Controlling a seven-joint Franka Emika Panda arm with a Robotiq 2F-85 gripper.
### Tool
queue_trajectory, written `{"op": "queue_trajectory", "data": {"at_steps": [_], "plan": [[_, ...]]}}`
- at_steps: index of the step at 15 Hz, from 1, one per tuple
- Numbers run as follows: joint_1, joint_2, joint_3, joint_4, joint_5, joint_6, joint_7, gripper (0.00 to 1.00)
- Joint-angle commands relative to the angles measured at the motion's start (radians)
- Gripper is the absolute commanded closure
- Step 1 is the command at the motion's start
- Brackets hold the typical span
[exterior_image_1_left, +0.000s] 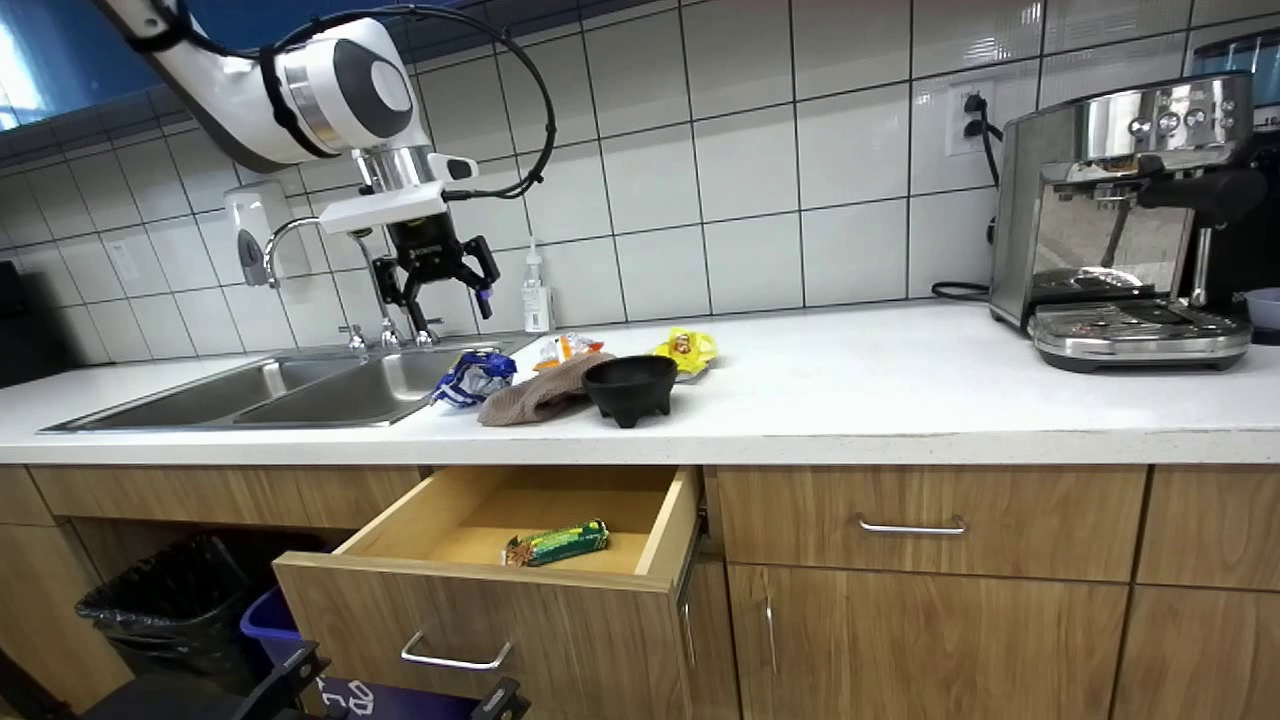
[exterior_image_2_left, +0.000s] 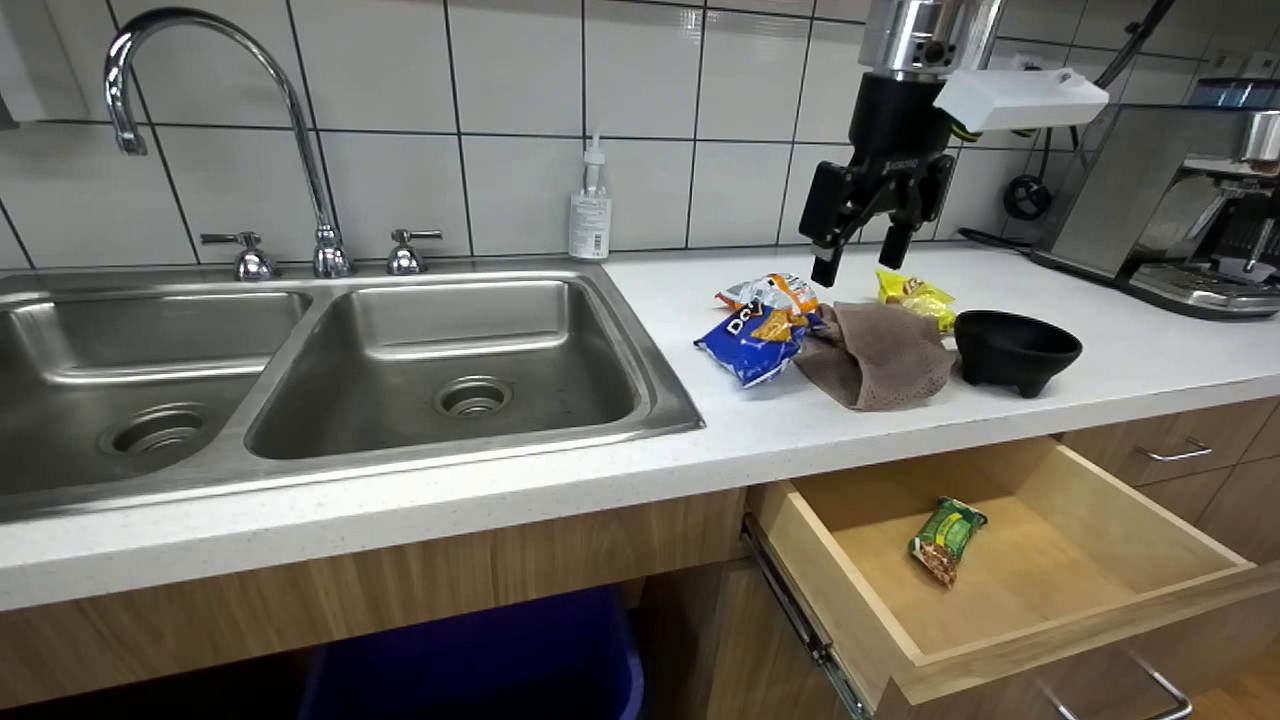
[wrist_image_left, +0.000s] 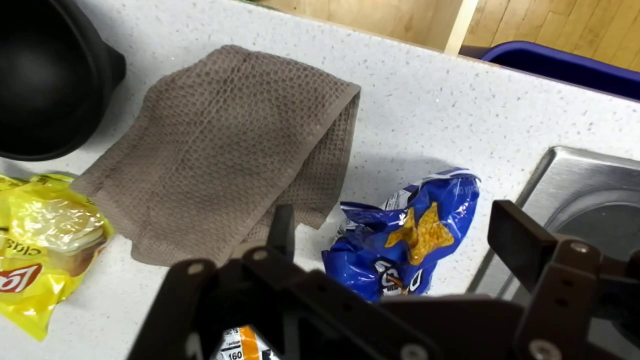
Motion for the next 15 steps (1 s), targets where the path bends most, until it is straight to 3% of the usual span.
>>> {"op": "queue_trajectory", "data": {"at_steps": [1, 15], "plan": [[-0.003, 0.000, 0.003, 0.001, 0.000, -0.002, 0.000, 0.00], [-0.004, 0.059, 0.008, 0.041, 0.010, 0.039, -0.048, 0.00]]}}
